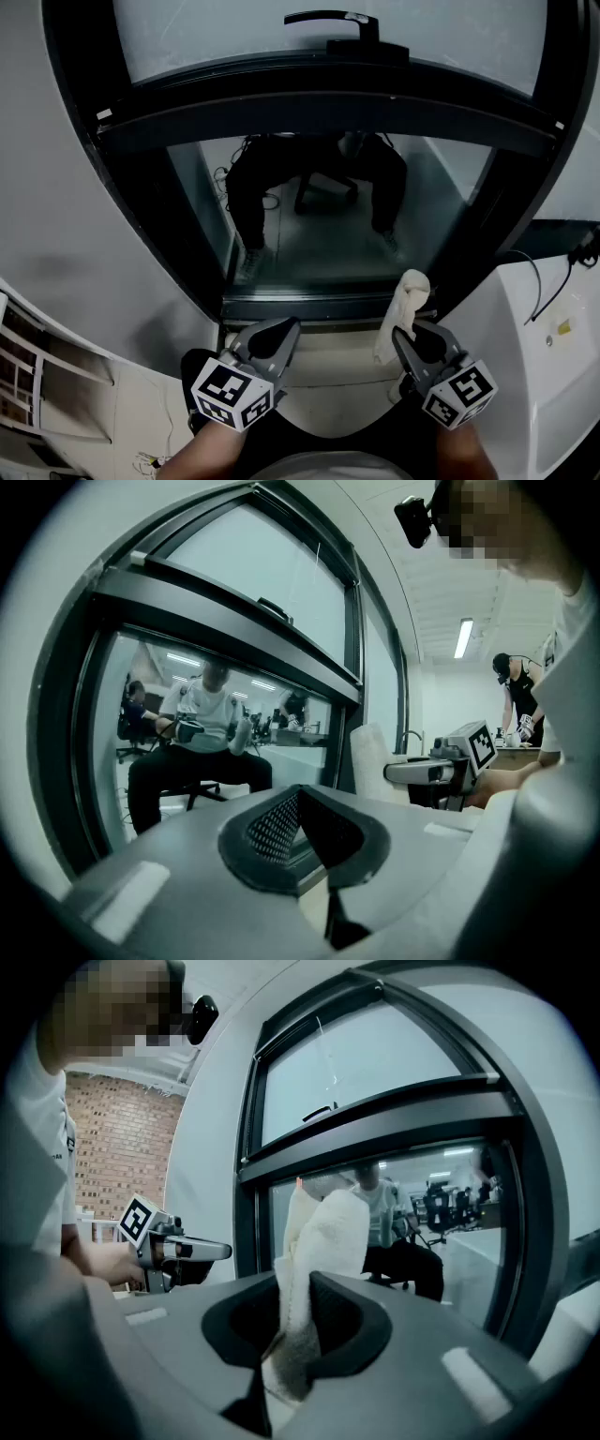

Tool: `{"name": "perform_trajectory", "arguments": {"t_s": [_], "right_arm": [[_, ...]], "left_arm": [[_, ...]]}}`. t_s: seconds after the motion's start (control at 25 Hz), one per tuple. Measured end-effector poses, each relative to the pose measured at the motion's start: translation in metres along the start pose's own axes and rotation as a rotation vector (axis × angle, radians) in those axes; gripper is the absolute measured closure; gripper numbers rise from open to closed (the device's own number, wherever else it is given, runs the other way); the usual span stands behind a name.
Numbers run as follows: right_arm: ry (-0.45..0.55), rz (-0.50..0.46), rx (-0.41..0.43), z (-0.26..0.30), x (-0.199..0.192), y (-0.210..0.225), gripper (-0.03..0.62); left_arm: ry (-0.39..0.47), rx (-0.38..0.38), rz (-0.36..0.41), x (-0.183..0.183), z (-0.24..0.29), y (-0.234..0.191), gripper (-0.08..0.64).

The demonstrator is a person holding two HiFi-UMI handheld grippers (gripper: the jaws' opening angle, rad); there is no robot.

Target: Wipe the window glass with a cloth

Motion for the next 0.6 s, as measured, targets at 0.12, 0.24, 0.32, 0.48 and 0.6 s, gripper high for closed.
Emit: {"name": "perform_trajectory", "arguments": {"t_s": [0.12, 0.24, 0.32, 0.48, 0.6], "right_arm": [[0.002, 0.001, 0.004, 0.0003, -0.0001, -0.0017, 0.526], [0.003, -0.001, 0.003, 0.0003, 0.0, -0.0007, 0.526], [0.001, -0.005, 0.001, -0.0002, -0.0005, 0.0005, 0.526], [-0.006, -0.034, -0.004, 0.0011, -0.0009, 0.0034, 0.526], [-0.013, -0.077, -0.013, 0.0051, 0.0013, 0.0077, 0.526]], "left_arm": [[-0.006, -0.006, -0.003, -0.0017, 0.0017, 0.0011, 0.543], [-0.006, -0.005, -0.004, -0.0024, 0.0023, 0.0008, 0.543], [-0.006, -0.001, -0.003, -0.0009, 0.0026, 0.0017, 0.543], [-0.001, 0.002, 0.01, 0.0016, 0.0052, 0.0013, 0.543], [0.004, -0.003, 0.019, 0.0035, 0.0098, -0.0023, 0.543]]}}
Point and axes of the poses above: the fingertips, and each gripper's own axes: z forward along the fingers, y to its right, x out of its top, the point moved 6 cm from there along -z, backward along the fingers, and after that the axes turned 14 degrees about -z, right-handed, at the moved point
